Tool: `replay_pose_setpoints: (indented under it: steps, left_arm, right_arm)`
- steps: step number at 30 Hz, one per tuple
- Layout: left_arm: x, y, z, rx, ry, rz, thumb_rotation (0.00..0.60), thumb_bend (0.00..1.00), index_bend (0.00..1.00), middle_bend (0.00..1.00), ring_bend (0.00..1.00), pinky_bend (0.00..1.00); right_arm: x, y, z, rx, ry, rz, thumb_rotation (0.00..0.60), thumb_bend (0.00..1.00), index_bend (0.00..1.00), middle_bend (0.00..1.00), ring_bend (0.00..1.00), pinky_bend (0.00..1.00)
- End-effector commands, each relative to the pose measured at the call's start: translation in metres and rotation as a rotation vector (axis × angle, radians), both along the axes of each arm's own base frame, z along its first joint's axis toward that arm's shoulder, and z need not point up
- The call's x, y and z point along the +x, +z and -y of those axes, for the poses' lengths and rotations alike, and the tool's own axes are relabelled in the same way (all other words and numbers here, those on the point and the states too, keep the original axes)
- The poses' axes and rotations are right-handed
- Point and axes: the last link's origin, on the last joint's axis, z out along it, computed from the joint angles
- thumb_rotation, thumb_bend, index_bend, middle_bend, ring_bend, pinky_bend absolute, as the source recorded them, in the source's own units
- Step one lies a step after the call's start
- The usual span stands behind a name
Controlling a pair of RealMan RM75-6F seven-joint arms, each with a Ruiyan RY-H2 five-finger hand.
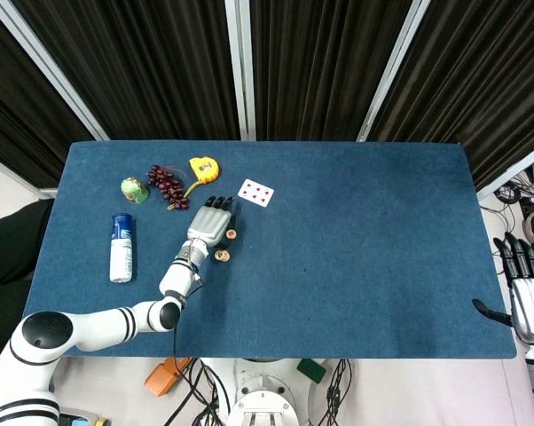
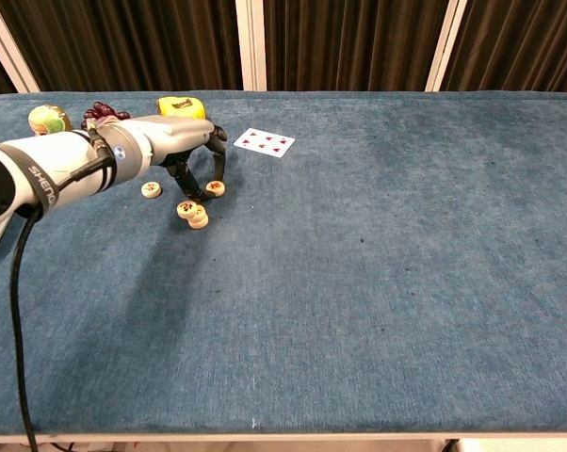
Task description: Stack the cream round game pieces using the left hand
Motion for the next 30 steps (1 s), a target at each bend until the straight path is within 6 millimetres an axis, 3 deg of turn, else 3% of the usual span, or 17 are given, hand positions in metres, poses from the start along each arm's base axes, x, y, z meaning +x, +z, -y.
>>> replay_pose_setpoints:
  steps: [1,7,13,20,30]
  left_arm:
    - [0.004,0.006,0.0,0.013,-0.011,0.015,0.6,0.38,0.47,0.01,0.0,0.0]
    - [0.014,0.034,0.007,0.058,-0.063,0.079,0.6,0.39,0.47,0.01,0.0,0.0]
    - [0.01,0.057,0.033,0.05,-0.116,0.102,0.6,0.38,0.47,0.01,0.0,0.0]
    - [-0.007,0.053,0.059,-0.002,-0.11,0.081,0.6,0.35,0.47,0.01,0.0,0.0]
    - [-0.016,0.046,0.064,-0.007,-0.093,0.078,0.6,0.33,0.47,0.01,0.0,0.0]
  right_arm:
    - [0.0,0.0,0.0,-0.001,0.002,0.0,0.6,0.17,0.0,0.04,0.0,0.0]
    - [0.001,0.0,0.0,0.0,0.012,0.003,0.6,0.17,0.0,0.04,0.0,0.0]
    - [0.001,-0.003,0.002,0.01,0.023,0.008,0.6,0.17,0.0,0.04,0.0,0.0]
    - [0.002,-0.005,0.003,0.017,0.029,0.01,0.6,0.17,0.0,0.04,0.0,0.0]
    - [0.003,-0.004,0.0,0.011,0.033,0.008,0.6,0.17,0.0,0.04,0.0,0.0]
